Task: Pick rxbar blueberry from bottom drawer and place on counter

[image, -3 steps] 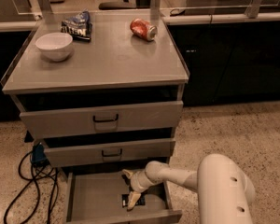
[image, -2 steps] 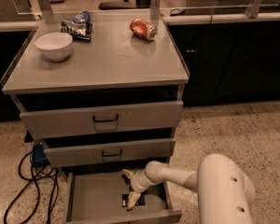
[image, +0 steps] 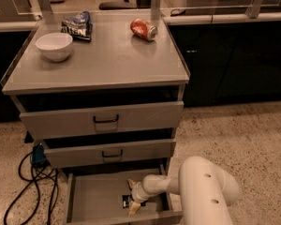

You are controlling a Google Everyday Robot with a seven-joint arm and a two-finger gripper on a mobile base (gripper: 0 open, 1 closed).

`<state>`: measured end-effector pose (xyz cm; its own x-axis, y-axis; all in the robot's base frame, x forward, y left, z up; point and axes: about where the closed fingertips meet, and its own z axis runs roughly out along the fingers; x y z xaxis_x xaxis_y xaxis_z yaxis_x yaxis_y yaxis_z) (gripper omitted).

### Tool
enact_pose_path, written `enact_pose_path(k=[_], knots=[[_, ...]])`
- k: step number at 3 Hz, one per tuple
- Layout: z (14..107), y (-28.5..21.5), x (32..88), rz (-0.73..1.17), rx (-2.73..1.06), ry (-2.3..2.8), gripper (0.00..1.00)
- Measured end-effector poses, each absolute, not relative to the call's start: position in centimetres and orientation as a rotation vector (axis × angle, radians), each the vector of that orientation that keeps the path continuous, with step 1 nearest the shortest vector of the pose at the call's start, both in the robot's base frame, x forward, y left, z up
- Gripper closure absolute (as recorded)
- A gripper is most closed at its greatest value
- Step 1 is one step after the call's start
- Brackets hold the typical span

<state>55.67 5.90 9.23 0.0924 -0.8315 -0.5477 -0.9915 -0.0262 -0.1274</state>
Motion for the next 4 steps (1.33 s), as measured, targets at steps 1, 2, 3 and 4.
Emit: enact_pose_path(k=[1,2,3,4], knots=[[9.2,5.9,56.0,0.444,-1.864,1.818,0.00],[8.5,5.9,55.7,0.482,-1.874,1.819,0.00],[7.1,5.8,55.5,0.579,-1.850,1.828,0.00],[7.5,5.8,55.5,0.579,-1.850,1.828,0.19]])
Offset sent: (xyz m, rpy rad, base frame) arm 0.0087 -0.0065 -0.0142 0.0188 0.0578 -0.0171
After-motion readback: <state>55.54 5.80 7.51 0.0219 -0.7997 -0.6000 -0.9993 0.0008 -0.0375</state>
